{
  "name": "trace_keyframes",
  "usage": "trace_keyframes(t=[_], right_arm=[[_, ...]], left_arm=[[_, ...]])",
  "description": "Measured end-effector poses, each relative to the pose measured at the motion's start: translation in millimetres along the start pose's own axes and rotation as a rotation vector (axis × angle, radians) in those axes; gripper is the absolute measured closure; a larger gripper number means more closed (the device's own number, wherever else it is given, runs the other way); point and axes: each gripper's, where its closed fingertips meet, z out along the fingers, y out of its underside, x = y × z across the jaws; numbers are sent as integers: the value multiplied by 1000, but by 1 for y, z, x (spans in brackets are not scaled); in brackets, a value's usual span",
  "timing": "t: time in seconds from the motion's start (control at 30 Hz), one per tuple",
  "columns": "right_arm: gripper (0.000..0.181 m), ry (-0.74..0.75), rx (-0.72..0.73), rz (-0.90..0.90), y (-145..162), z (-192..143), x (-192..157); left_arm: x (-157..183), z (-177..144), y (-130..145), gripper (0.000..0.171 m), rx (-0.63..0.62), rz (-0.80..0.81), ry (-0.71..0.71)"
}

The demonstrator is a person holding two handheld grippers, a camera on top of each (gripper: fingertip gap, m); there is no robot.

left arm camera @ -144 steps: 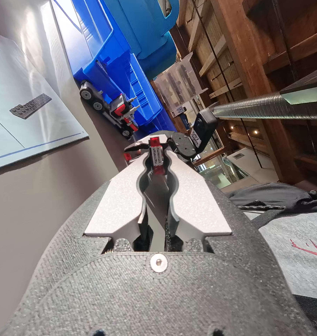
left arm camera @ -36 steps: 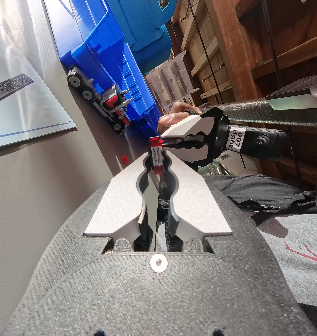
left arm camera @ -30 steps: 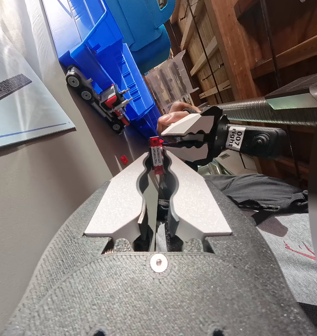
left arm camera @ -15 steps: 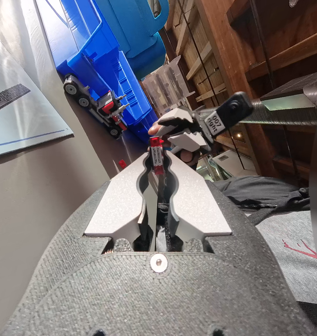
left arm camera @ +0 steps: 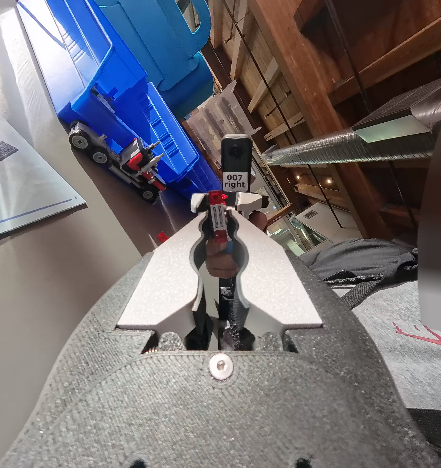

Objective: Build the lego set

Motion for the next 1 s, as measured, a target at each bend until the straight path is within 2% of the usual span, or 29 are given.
trace_keyframes(t=[0.13,0.3,0.47,1.0], right_arm=[[153,-20,6,17,0,2,-2],[170,-61,11,9,1,1,-7],[170,-97,23,-28,1,0,-14],[169,-88,-9,-167,8,-3,-18]], left_arm=[[2,0,1,158,-4,14,7],[4,1,2,158,-14,73,1],[11,1,2,158,-19,146,9],[17,1,7,158,-66,231,5]])
